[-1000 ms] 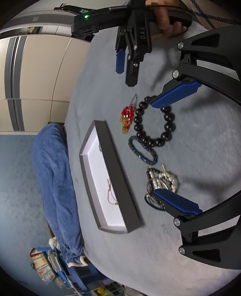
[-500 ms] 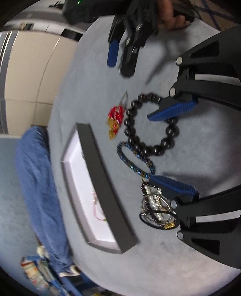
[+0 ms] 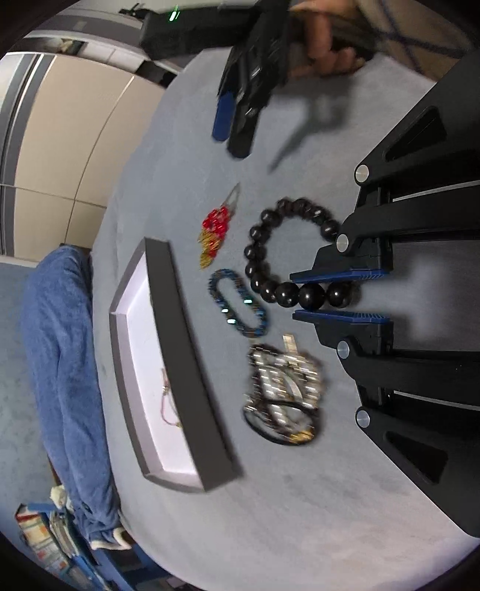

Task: Organize jewelry
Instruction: 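Grasp the black bead bracelet with the left tool while the right tool grasps the red-gold necklace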

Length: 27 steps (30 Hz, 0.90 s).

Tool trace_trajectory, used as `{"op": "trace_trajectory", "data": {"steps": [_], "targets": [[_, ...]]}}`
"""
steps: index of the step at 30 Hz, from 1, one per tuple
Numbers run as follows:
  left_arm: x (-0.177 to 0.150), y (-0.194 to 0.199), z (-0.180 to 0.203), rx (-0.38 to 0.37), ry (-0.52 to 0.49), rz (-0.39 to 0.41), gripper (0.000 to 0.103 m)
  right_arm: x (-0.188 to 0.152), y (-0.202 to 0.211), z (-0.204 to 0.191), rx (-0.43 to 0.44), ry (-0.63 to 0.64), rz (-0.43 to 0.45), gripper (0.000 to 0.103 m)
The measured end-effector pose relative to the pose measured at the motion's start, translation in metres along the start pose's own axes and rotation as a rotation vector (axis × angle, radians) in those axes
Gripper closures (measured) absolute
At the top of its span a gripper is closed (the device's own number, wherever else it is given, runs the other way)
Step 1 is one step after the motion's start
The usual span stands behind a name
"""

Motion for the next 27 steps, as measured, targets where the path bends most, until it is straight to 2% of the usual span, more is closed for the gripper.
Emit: {"op": "trace_trajectory", "data": {"steps": [3, 5, 9, 19, 27], "targets": [[-0.019, 0.007, 0.000, -0.004, -0.022, -0.027, 0.088, -0.001, -0.001, -0.001, -0.002, 0.009, -0.005, 0.011], [-0.026, 0.013, -0.001, -0.014, -0.016, -0.017, 0.088, -0.001, -0.001, -0.002, -0.004, 0.013, -0.006, 0.011], [-0.027, 0.012, 0.000, 0.001, -0.023, -0.018, 0.087, -0.001, -0.001, -0.004, -0.005, 0.017, -0.005, 0.011], [-0.027, 0.008, -0.005, 0.000, 0.016, -0.025, 0.077, -0.001, -0.001, -0.010, 0.013, 0.043, -0.005, 0.011], [-0.026, 0.005, -0.010, -0.017, 0.051, -0.032, 0.074, 0.006, -0.021, -0.022, 0.018, 0.097, -0.075, 0.012]]}}
Point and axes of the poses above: each gripper's, at about its wrist camera, not at the fingertips, and y roughly against the way its jaws point, z to its right, x to its top, the point moved 7 cm from there along -y, roughly the way its jaws point
